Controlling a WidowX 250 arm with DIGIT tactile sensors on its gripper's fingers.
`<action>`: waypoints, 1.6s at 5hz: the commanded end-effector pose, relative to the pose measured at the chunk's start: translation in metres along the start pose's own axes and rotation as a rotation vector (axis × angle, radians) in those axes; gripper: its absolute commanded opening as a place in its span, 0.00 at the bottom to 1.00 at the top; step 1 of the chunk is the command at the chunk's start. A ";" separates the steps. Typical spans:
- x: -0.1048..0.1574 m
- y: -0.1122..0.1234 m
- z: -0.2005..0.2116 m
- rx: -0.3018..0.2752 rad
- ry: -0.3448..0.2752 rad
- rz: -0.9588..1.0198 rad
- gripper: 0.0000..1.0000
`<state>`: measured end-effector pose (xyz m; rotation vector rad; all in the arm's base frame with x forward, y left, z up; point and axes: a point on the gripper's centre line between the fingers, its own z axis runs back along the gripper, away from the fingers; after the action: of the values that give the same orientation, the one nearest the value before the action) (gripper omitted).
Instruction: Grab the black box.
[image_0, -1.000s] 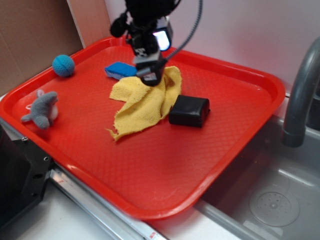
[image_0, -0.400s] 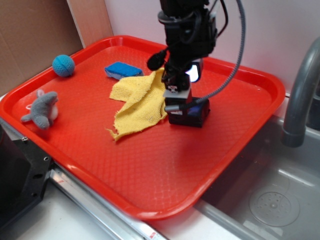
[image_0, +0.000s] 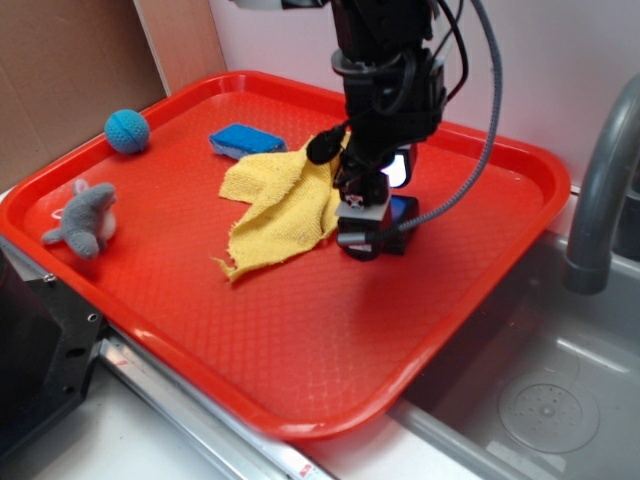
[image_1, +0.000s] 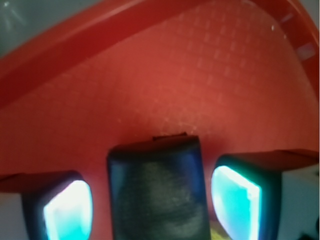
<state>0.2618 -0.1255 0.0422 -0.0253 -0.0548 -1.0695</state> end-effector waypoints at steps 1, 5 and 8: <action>0.005 -0.003 -0.007 0.061 0.040 -0.002 1.00; -0.005 -0.008 0.004 0.129 0.100 0.136 0.00; -0.064 -0.028 0.122 0.026 0.084 0.777 0.00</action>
<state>0.2024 -0.0719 0.1497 0.0220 0.0647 -0.3100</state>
